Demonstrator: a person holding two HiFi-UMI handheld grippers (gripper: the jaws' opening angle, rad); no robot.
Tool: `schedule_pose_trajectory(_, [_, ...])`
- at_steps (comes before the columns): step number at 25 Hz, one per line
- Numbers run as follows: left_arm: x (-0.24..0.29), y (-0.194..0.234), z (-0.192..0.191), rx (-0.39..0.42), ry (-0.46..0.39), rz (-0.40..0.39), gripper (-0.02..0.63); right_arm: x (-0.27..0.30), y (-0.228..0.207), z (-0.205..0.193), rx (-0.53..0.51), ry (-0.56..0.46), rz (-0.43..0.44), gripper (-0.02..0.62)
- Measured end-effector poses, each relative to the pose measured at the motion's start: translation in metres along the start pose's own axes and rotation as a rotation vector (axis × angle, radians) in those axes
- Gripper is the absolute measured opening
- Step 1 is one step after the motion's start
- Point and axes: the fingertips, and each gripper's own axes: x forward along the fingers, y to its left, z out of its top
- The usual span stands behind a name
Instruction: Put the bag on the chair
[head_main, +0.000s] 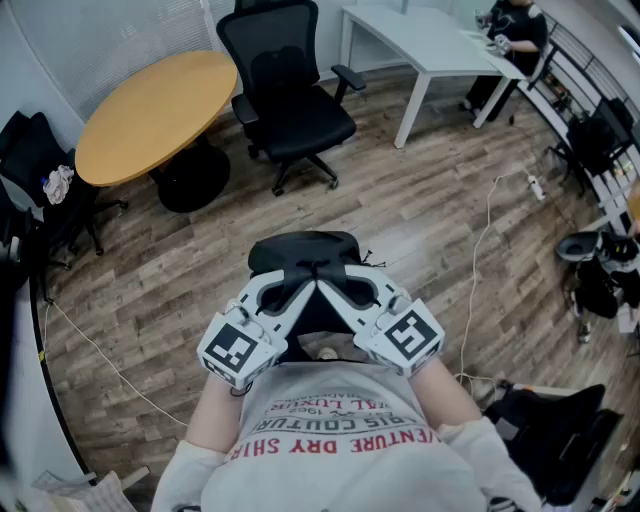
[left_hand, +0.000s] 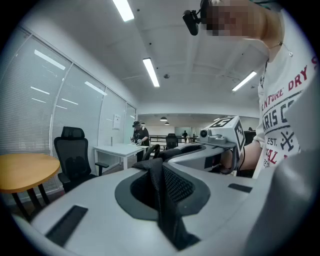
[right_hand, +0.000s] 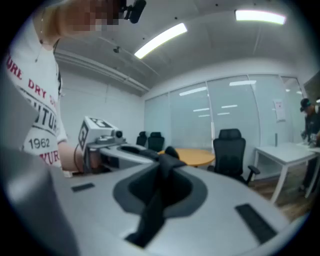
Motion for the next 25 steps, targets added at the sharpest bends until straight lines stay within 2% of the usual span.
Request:
schedule_pose_trajectory(9, [0.011,-0.001,0.002,-0.039,-0.001,0.006,0.051,-0.006,-0.007,-0.004,0.006,0.000,-0.007,0.049])
schedule_pose_trajectory(14, [0.018,0.004,-0.002,-0.051,0.017,0.008,0.051,-0.004,-0.015,-0.008,0.044,-0.001,-0.012,0.049])
schedule_pose_trajectory(18, [0.027,0.015,-0.004,-0.053,0.005,0.023,0.051,0.001,-0.026,-0.012,0.079,0.011,-0.022,0.049])
schedule_pose_trajectory(25, [0.054,0.046,-0.007,-0.108,0.026,0.018,0.051,0.019,-0.062,-0.012,0.083,0.017,-0.020,0.049])
